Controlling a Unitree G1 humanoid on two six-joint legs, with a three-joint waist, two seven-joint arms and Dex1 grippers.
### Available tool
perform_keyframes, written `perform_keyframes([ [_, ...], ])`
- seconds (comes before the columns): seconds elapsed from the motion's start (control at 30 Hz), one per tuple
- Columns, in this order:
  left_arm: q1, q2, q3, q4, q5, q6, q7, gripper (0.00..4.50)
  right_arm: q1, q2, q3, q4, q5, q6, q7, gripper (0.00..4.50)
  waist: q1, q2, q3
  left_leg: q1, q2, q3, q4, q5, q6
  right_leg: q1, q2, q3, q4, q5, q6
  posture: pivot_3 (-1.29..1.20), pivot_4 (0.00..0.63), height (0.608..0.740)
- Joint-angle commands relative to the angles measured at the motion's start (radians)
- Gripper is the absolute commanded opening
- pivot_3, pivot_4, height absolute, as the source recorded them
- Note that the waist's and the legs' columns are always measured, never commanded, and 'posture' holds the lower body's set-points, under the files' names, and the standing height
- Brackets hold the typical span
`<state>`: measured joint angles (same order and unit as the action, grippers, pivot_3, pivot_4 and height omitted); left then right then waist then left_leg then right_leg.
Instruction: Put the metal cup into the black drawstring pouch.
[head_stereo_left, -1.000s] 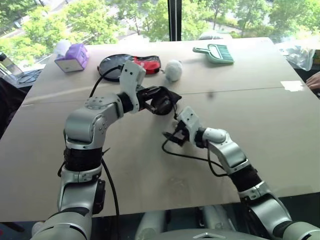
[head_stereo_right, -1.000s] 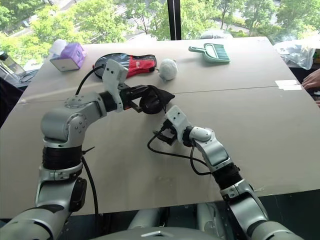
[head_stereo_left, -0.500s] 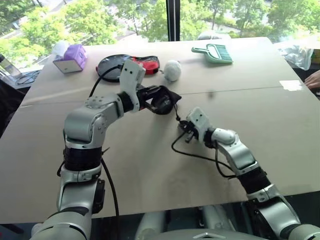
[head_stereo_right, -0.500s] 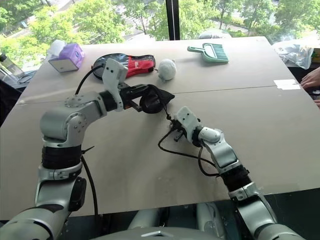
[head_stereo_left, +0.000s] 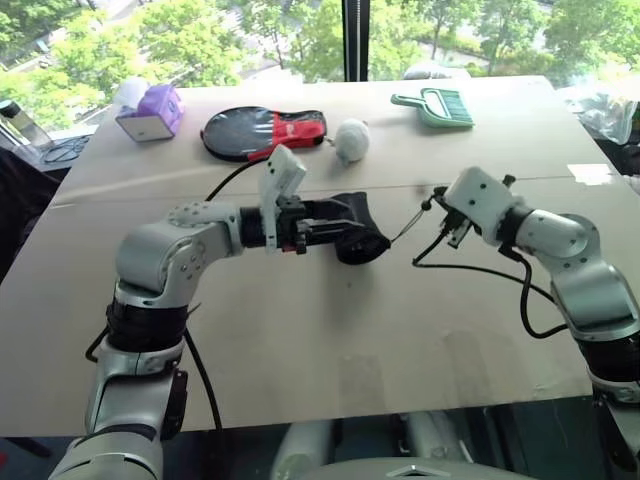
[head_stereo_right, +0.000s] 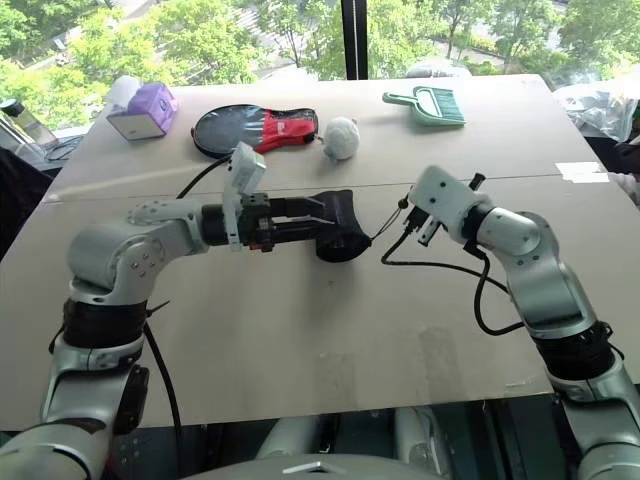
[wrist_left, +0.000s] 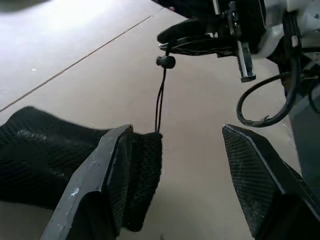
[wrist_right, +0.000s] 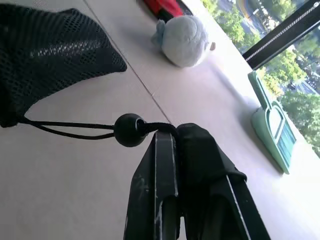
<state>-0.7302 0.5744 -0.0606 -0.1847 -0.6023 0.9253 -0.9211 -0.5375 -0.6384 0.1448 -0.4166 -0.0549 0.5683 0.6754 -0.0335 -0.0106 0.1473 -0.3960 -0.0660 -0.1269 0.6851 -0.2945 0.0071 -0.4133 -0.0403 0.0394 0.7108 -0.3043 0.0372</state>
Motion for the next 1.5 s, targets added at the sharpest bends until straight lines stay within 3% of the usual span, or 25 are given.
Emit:
perform_keyframes([
  [0.03, -0.077, -0.054, -0.081, 0.064, 0.083, -0.106, 0.005, 2.98, -0.039, -0.011, -0.029, -0.108, 0.030, 0.067, 0.016, 0.00, 0.000, 0.000, 0.000, 0.000, 0.000, 0.000, 0.000, 0.000, 0.000, 0.000, 0.000, 0.000, 0.000, 0.000, 0.000, 0.00, 0.150, 0.740],
  [0.37, -0.191, -0.193, -0.158, 0.281, 0.200, -0.261, -0.007, 2.98, -0.034, -0.021, -0.010, -0.189, 0.051, 0.148, 0.017, 0.00, -0.006, -0.001, 0.000, -0.001, 0.000, 0.001, -0.001, 0.000, 0.000, -0.001, 0.000, 0.001, 0.000, 0.000, 0.000, 0.00, 0.150, 0.740],
  [0.7, -0.208, -0.248, -0.163, 0.291, 0.229, -0.293, -0.030, 2.98, -0.020, -0.015, 0.003, -0.224, 0.059, 0.188, 0.003, 0.00, -0.006, -0.001, 0.000, -0.001, 0.000, 0.001, -0.001, 0.000, 0.000, -0.001, 0.000, 0.001, 0.000, 0.000, 0.000, 0.00, 0.150, 0.740],
  [0.8, -0.209, -0.256, -0.160, 0.288, 0.224, -0.290, -0.035, 2.26, -0.018, -0.018, 0.005, -0.228, 0.062, 0.195, 0.002, 0.00, -0.005, -0.001, 0.000, -0.001, 0.000, 0.001, -0.001, 0.000, 0.000, -0.001, 0.000, 0.001, 0.000, 0.000, 0.000, 0.00, 0.150, 0.740],
  [0.93, -0.201, -0.260, -0.164, 0.271, 0.223, -0.285, -0.039, 0.30, -0.015, -0.020, 0.004, -0.232, 0.064, 0.201, 0.000, 0.00, -0.005, -0.001, 0.000, -0.001, 0.000, 0.001, -0.001, 0.000, 0.000, -0.001, 0.000, 0.001, 0.000, 0.000, 0.000, 0.00, 0.150, 0.740],
  [0.97, -0.200, -0.261, -0.164, 0.270, 0.223, -0.284, -0.038, 0.17, -0.014, -0.021, 0.004, -0.232, 0.064, 0.204, 0.000, 0.00, -0.005, -0.001, 0.000, -0.001, 0.000, 0.001, 0.000, 0.000, 0.000, -0.001, 0.000, 0.001, 0.000, 0.000, 0.000, 0.00, 0.150, 0.740],
  [1.1, -0.182, -0.252, -0.181, 0.276, 0.248, -0.289, -0.032, 0.17, -0.015, -0.002, -0.045, -0.199, 0.069, 0.236, -0.036, 0.00, -0.005, -0.001, 0.000, -0.001, 0.000, 0.001, 0.000, 0.000, 0.000, -0.001, 0.000, 0.001, 0.000, 0.000, 0.000, 0.00, 0.150, 0.740],
  [1.3, -0.113, -0.176, -0.258, 0.320, 0.344, -0.300, -0.058, 0.17, -0.017, -0.010, -0.234, 0.047, 0.036, 0.252, -0.178, 0.00, -0.004, -0.001, 0.000, -0.001, 0.000, 0.001, 0.000, 0.000, 0.000, -0.001, 0.000, 0.001, 0.000, 0.000, 0.000, 0.00, 0.150, 0.740],
  [1.5, -0.066, -0.120, -0.287, 0.344, 0.402, -0.295, -0.059, 0.17, 0.045, -0.047, -0.274, 0.196, 0.011, 0.188, -0.239, 0.00, -0.005, -0.001, 0.000, -0.001, 0.000, 0.002, -0.001, 0.000, 0.000, -0.001, 0.000, 0.001, 0.000, 0.000, 0.000, 0.00, 0.150, 0.740],
])
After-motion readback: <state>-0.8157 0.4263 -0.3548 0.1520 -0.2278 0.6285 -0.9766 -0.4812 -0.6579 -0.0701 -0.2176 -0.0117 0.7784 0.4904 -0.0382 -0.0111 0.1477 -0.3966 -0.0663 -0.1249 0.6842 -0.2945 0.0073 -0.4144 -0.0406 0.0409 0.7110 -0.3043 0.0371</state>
